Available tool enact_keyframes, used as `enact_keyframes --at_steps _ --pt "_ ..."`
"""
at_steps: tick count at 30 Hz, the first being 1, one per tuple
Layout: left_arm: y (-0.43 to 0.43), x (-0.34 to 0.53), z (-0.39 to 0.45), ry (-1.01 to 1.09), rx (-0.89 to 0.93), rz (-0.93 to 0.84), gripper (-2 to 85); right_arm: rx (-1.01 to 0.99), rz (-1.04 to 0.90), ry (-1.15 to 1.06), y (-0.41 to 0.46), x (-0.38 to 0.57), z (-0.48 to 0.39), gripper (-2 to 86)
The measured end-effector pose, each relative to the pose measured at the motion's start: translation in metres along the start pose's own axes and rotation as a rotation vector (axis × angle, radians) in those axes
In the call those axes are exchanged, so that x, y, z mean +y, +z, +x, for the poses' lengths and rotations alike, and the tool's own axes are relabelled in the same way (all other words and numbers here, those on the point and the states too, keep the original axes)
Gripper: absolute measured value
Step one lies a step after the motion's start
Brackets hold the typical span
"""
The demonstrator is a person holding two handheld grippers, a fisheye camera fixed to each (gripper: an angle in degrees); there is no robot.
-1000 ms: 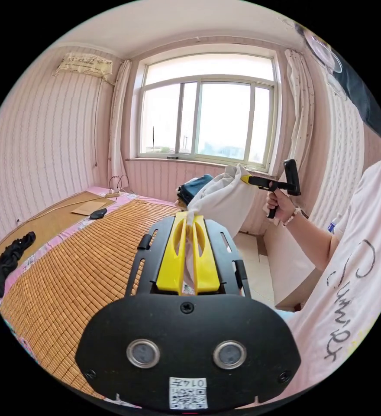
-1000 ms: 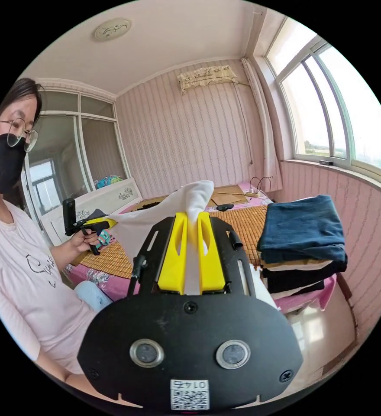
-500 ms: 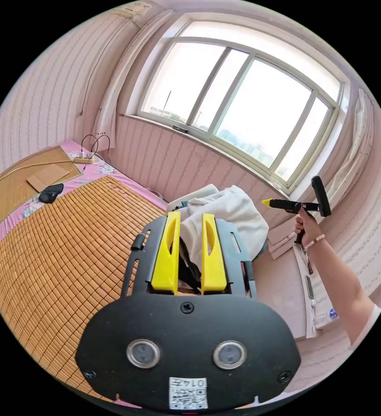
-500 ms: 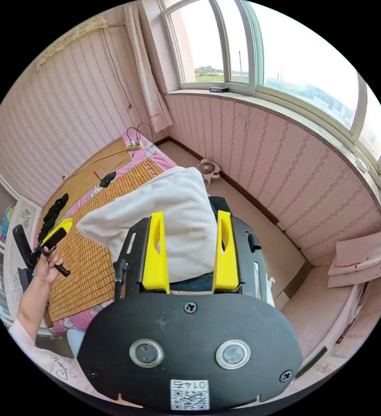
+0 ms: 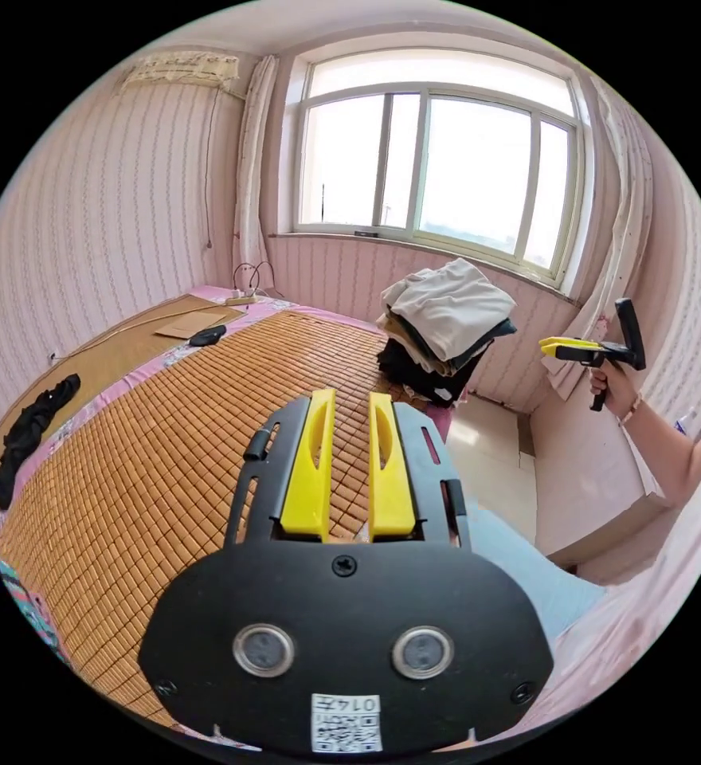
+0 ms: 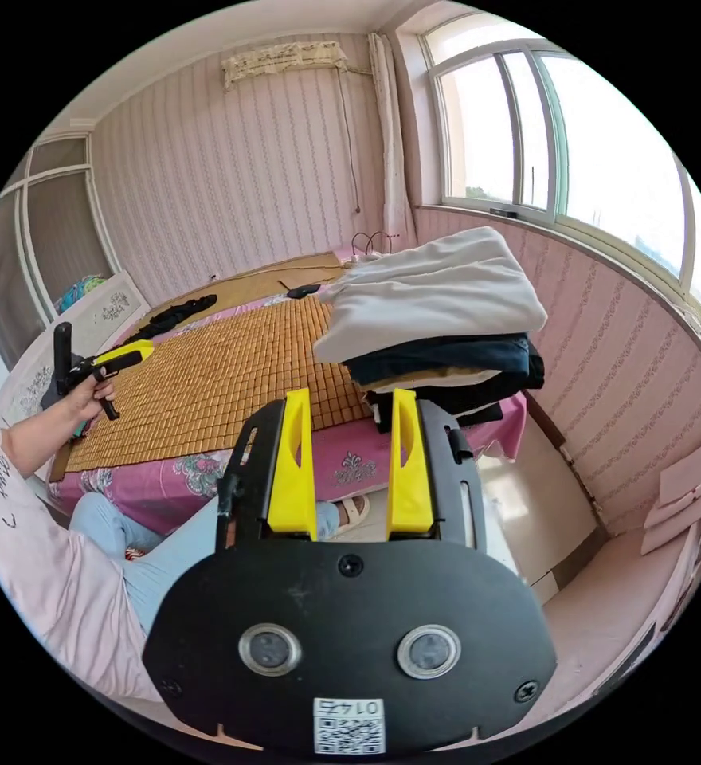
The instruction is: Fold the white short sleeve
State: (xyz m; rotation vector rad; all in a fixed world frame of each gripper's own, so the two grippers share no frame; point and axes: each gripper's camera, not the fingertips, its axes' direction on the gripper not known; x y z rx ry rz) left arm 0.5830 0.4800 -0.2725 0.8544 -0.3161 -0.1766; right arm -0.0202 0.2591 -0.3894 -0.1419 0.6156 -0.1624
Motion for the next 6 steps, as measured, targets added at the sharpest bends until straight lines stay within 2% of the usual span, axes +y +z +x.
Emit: enact_keyframes --at_steps 3,6 --pt "-0.049 0.056 -0.007 -0.11 -0.064 -0.026 7.2 0.096 0.044 0.025 0.012 0.031 -0.022 13.9" --pt "-0.093 0.099 -0.01 -0.191 -0.143 -0.039 7.2 0.081 0.047 0.039 0.024 0.042 -0.035 13.9"
